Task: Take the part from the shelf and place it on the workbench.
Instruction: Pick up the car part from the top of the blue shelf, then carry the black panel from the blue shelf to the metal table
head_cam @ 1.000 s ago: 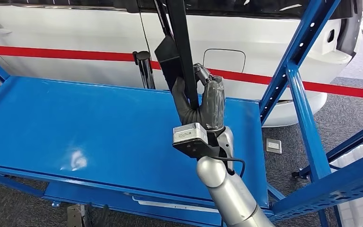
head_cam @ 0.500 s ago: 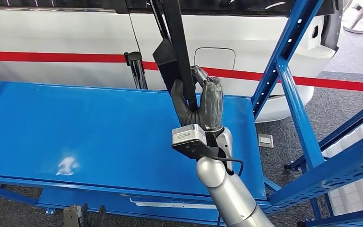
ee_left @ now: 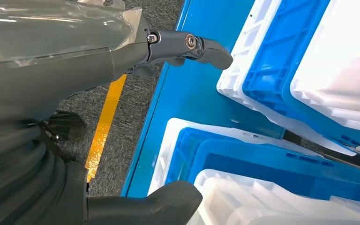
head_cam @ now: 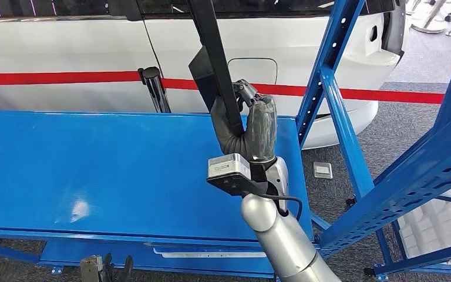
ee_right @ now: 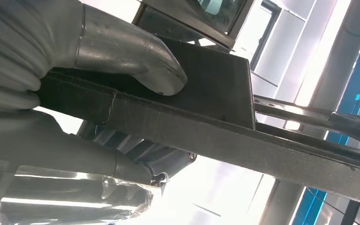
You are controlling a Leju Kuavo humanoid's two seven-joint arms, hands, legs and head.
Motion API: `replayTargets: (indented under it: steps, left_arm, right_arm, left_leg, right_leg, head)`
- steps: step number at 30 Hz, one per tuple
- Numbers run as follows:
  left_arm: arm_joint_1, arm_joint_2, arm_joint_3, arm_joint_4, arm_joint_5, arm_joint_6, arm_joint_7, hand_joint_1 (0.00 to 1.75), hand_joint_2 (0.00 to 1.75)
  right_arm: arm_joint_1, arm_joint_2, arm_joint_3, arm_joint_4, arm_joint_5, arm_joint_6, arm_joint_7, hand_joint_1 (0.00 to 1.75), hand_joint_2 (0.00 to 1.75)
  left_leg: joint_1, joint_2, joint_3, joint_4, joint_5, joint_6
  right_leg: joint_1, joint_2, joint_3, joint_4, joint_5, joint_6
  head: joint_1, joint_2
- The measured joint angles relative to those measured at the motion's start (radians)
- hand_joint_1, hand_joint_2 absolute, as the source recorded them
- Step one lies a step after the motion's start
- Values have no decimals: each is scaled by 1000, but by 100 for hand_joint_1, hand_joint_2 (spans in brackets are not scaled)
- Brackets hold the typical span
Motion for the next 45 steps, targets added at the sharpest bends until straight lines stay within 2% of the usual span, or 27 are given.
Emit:
replayTargets:
  steps: [2, 5, 6, 8, 10, 11, 14, 16, 18, 20, 22, 24, 25, 26, 27, 29, 30, 31, 34, 35, 37, 39, 40, 41, 42, 43, 45]
  left_arm:
    - [0, 0, 0, 0, 0, 0, 0, 0, 175]
    - [-4, 0, 0, 0, 5, -25, 0, 0, 175]
    - [-5, 0, 0, 0, 7, -34, 0, 0, 175]
    - [-5, 0, 1, 1, 9, -38, 0, 0, 175]
    - [-4, 0, 1, 2, 9, -39, 0, 0, 175]
    - [-4, 0, 1, 3, 9, -39, 0, 0, 175]
    - [-4, 0, 1, 4, 12, -43, 0, 0, 175]
    - [-6, 0, 1, 5, 16, -47, 0, 0, 175]
    - [-6, 1, 1, 5, 20, -52, 0, 0, 175]
    - [-6, 2, 1, 5, 23, -54, 0, 0, 175]
    - [-6, 2, 1, 5, 23, -55, 0, 0, 175]
    - [-6, 3, 1, 5, 24, -56, 0, 0, 175]
    - [-6, 3, 1, 5, 24, -56, 0, 0, 175]
    - [-6, 3, 1, 5, 24, -56, 0, 0, 175]
    - [-8, 4, 1, 5, 24, -56, 0, 0, 175]
    - [-14, 5, 1, 4, 25, -57, 0, 0, 175]
    - [-18, 6, 1, 3, 26, -58, 0, 0, 175]
    - [-21, 8, 1, 1, 29, -59, 0, 0, 175]
    - [-19, 12, 1, -5, 40, -69, 0, 0, 175]
    - [-17, 12, 2, -10, 43, -73, 0, 0, 175]
    - [-16, 13, 3, -19, 42, -80, 0, 0, 175]
    - [-15, 14, 4, -24, 36, -83, 0, 0, 175]
    - [-14, 14, 4, -25, 32, -84, 0, 0, 175]
    - [-14, 14, 4, -25, 28, -85, 0, 0, 175]
    - [-14, 14, 4, -25, 24, -86, 0, 0, 175]
    - [-14, 14, 3, -25, 20, -87, 0, 0, 175]
    - [-15, 14, 2, -25, 12, -90, 0, 0, 175]
  right_arm:
    - [0, 0, 0, 0, 0, 0, 0, 175, 175]
    - [0, -2, -5, 1, 0, -6, 1, 175, 175]
    - [0, -3, -8, 2, 0, -9, 2, 175, 175]
    - [2, -8, -12, 5, -1, -11, 2, 175, 175]
    - [7, -14, -14, 10, -1, -11, 2, 175, 175]
    - [9, -17, -14, 12, -2, -11, 2, 175, 175]
    - [8, -19, -14, 15, -2, -11, 2, 175, 175]
    - [5, -19, -15, 17, -4, -12, 2, 175, 175]
    - [3, -18, -17, 21, -6, -13, 1, 175, 175]
    - [-3, -17, -19, 24, -7, -13, 1, 175, 175]
    - [-10, -13, -19, 26, -7, -14, 0, 175, 175]
    - [-12, -10, -20, 29, -7, -14, -1, 175, 175]
    - [-13, -10, -20, 31, -7, -14, -2, 175, 175]
    - [-13, -10, -20, 32, -7, -14, -2, 175, 175]
    - [-14, -10, -20, 34, -8, -14, -3, 175, 175]
    - [-20, -10, -21, 34, -10, -14, -5, 175, 175]
    - [-23, -10, -23, 34, -13, -14, -8, 175, 175]
    - [-26, -10, -24, 35, -18, -14, -12, 175, 175]
    - [-27, -11, -31, 40, -37, -15, -30, 175, 175]
    - [-26, -12, -33, 42, -42, -18, -37, 175, 175]
    - [-23, -15, -40, 44, -49, -26, -47, 175, 175]
    - [-14, -19, -43, 44, -53, -36, -51, 175, 175]
    - [-6, -22, -44, 44, -54, -41, -51, 175, 175]
    - [4, -26, -46, 42, -55, -45, -52, 175, 175]
    - [15, -29, -47, 38, -55, -49, -52, 175, 175]
    - [24, -33, -49, 31, -55, -52, -52, 175, 175]
    - [38, -37, -53, 10, -51, -57, -51, 175, 175]
  left_leg:
    - [0, -1, 4, -8, 3, 1]
    - [-8, -2, 35, -86, 23, 30]
    - [-10, -2, 43, -109, 30, 41]
    - [-11, 1, 39, -112, 36, 48]
    - [-12, 3, 34, -111, 38, 50]
    - [-12, 4, 32, -109, 39, 50]
    - [-14, 4, 23, -94, 39, 44]
    - [-17, 4, 14, -83, 40, 35]
    - [-14, 4, 8, -82, 46, 22]
    - [-9, 1, -1, -66, 28, 10]
    - [-5, -2, -33, 20, -43, -2]
    - [-2, -2, -76, 150, -119, -10]
    - [-1, -2, -83, 187, -135, -12]
    - [0, -2, -72, 188, -134, -11]
    - [1, -3, -38, 147, -117, -10]
    - [-1, -5, 59, 7, -76, -3]
    - [-4, -7, 94, -49, -62, 2]
    - [-7, -9, 110, -80, -55, 8]
    - [-16, -7, 105, -96, -32, 31]
    - [-17, -4, 99, -104, -18, 41]
    - [-15, 3, 79, -116, 11, 56]
    - [-19, 5, 50, -117, 32, 62]
    - [-20, 6, 35, -116, 43, 62]
    - [-22, 7, 20, -115, 54, 62]
    - [-22, 8, 5, -114, 65, 60]
    - [-23, 8, -9, -113, 75, 58]
    - [-25, 8, -31, -107, 91, 51]
  right_leg:
    - [0, 0, 0, 0, 0, 0]
    - [9, -1, -18, 18, -11, 16]
    - [12, -3, -37, 54, -30, 19]
    - [11, -5, -92, 180, -90, 10]
    - [11, -5, -126, 269, -119, 13]
    - [10, -5, -117, 260, -111, 20]
    - [7, -12, -12, 74, -48, 39]
    - [8, -13, 22, 6, -29, 34]
    - [10, -10, 19, 4, -21, 20]
    - [6, -10, 15, 1, -11, 5]
    - [2, -11, 5, 0, 0, -8]
    - [4, -11, -9, 0, 12, -13]
    - [5, -11, -17, 0, 18, -13]
    - [6, -11, -25, 0, 25, -12]
    - [6, -11, -33, 1, 32, -10]
    - [8, -9, -44, 0, 45, -3]
    - [9, -10, -48, 0, 51, 2]
    - [10, -10, -50, 0, 57, 9]
    - [8, -11, -56, -7, 75, 31]
    - [9, -10, -65, 1, 65, 33]
    - [14, -8, -98, 72, -3, 21]
    - [14, -9, -130, 199, -87, 7]
    - [14, -9, -135, 251, -108, 8]
    - [14, -9, -126, 276, -110, 13]
    - [14, -9, -100, 268, -97, 22]
    - [14, -10, -58, 224, -78, 28]
    - [18, -13, 51, 79, -69, 29]
  head:
    - [0, 0]
    - [2, 0]
    - [4, 0]
    - [7, 0]
    - [8, 0]
    - [8, 0]
    - [8, 0]
    - [6, 0]
    - [5, 0]
    - [4, 0]
    - [1, 0]
    - [-1, 0]
    - [-1, 0]
    - [-1, 0]
    - [-1, 0]
    - [-1, 0]
    - [0, 0]
    - [2, 0]
    - [4, 0]
    - [6, 0]
    - [11, 0]
    - [14, 0]
    - [14, 0]
    - [14, 0]
    - [15, 0]
    - [15, 0]
    - [15, 0]
